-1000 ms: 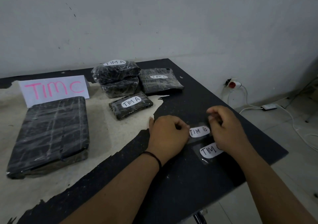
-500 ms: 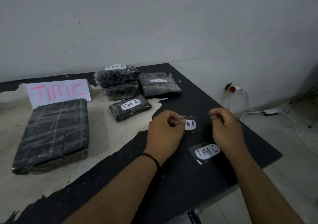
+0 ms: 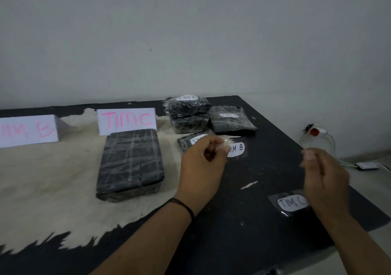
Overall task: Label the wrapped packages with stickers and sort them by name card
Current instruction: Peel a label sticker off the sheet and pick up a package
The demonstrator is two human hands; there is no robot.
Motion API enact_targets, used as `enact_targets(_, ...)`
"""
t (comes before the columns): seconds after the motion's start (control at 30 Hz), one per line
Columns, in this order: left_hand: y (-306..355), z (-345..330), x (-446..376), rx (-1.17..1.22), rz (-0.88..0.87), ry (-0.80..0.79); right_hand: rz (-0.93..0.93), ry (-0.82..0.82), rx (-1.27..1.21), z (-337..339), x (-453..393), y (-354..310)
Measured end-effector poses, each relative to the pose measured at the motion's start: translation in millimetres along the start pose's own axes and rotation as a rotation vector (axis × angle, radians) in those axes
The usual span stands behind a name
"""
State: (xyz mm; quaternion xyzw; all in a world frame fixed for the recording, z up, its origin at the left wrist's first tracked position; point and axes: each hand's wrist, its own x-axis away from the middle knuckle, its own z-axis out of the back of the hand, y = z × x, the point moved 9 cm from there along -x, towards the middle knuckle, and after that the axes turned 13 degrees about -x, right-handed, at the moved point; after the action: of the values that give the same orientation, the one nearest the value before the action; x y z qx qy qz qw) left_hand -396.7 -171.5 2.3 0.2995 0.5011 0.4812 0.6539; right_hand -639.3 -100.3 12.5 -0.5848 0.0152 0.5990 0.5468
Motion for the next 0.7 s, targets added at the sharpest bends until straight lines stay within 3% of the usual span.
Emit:
enact_targets(0.23, 0.4, 86.9, -11.5, 0.015, -0.032, 0.091, 0.040, -0.101, 0.030, -50.6, -16.9, -78.4)
enact_targets(0.3, -3.9, 110.3, -14.5, 0.043, -0.021, 0.109, -0.089, -0.213, -0.116, -88.4, -13.5, -93.9)
enact_targets(0.4, -10.0, 138.3, -16.3, 0.104, -0.004, 0.100, -0.490, -0.392, -0.475, -151.8, 2.1, -92.6)
enact_targets(0.47, -15.0, 154.9, -17.1, 0.133, -0.001, 0.090, -0.663, -0.479, -0.668, -189.4, 10.7, -95.1)
enact_targets(0.57, -27.8, 172.2, -19.3, 0.159, 0.021, 0.081, -0.740, -0.545, -0.859, -227.2, 12.4, -107.6)
enact_targets(0.7, -48.1, 183.5, -22.1, 0.188, 0.082, 0.071, -0.785, -0.589, -0.898, -255.5, 13.9, -117.3)
